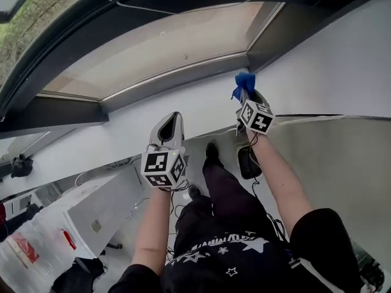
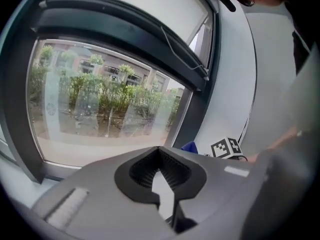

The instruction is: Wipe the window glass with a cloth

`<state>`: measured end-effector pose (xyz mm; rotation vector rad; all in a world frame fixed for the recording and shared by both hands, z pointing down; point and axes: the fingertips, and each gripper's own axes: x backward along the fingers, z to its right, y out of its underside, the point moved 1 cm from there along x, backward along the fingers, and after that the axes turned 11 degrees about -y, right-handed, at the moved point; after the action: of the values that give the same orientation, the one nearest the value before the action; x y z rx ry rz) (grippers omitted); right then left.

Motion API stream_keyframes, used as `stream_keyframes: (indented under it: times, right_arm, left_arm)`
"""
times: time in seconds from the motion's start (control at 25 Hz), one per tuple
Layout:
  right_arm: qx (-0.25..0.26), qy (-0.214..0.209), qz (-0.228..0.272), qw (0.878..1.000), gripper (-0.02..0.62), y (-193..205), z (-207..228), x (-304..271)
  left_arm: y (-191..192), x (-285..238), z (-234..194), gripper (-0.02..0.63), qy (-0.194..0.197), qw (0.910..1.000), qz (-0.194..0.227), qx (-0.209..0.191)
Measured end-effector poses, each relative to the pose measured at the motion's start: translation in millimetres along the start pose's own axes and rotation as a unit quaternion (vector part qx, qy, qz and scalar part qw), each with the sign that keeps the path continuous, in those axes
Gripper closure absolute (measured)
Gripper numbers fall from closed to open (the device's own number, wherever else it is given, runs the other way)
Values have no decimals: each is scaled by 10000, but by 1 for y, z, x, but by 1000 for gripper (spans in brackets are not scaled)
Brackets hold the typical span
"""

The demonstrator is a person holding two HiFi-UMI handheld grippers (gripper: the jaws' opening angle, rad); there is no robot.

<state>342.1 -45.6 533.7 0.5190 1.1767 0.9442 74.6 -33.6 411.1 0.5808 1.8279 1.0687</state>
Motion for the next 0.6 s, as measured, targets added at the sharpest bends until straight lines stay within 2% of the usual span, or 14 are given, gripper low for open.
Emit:
stream_keyframes:
  times: [0.2, 0.36, 0.6]
  right_arm:
    - [124, -276, 351, 9989, 520, -28, -60, 35]
    - [240, -537, 478, 9971, 519, -31, -113, 75]
    - [446, -1258, 686, 9887, 520, -37, -207, 129]
  left_arm:
    - [-40, 69, -26, 598, -192, 9984, 537, -23]
    - [-54, 133, -42, 598, -300, 9962, 818, 14]
    - [-71, 218, -55, 598, -479, 9902, 1315, -27]
